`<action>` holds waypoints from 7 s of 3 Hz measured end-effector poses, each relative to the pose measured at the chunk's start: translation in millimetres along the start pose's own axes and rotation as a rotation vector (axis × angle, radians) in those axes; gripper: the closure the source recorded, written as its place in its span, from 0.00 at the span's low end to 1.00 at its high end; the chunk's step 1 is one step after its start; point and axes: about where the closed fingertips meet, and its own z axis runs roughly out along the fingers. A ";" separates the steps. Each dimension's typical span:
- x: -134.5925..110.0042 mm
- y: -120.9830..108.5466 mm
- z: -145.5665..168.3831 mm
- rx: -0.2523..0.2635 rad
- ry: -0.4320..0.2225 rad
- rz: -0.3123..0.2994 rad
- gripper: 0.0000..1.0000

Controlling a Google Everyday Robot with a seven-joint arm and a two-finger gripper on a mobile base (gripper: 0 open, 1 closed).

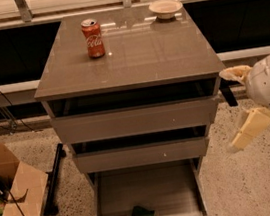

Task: Pick sponge from bottom drawer and place on counter

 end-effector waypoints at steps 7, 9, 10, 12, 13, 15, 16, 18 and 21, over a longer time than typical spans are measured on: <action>51.1 80.7 265.1 -0.224 -0.368 0.366 0.00; 71.3 113.3 335.1 -0.359 -0.442 0.472 0.00; 79.8 116.5 361.7 -0.360 -0.388 0.508 0.00; 104.0 130.0 464.2 -0.427 -0.386 0.566 0.00; 128.5 148.7 558.3 -0.448 -0.273 0.534 0.00; 130.6 151.1 578.6 -0.436 -0.246 0.575 0.00; 135.2 146.0 625.7 -0.381 -0.212 0.563 0.00; 152.3 134.6 687.9 -0.233 -0.097 0.575 0.00; 197.3 142.4 735.4 -0.083 0.051 0.636 0.00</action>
Offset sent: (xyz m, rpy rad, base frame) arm 0.0106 0.0069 -0.0448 0.1118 0.0613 0.0148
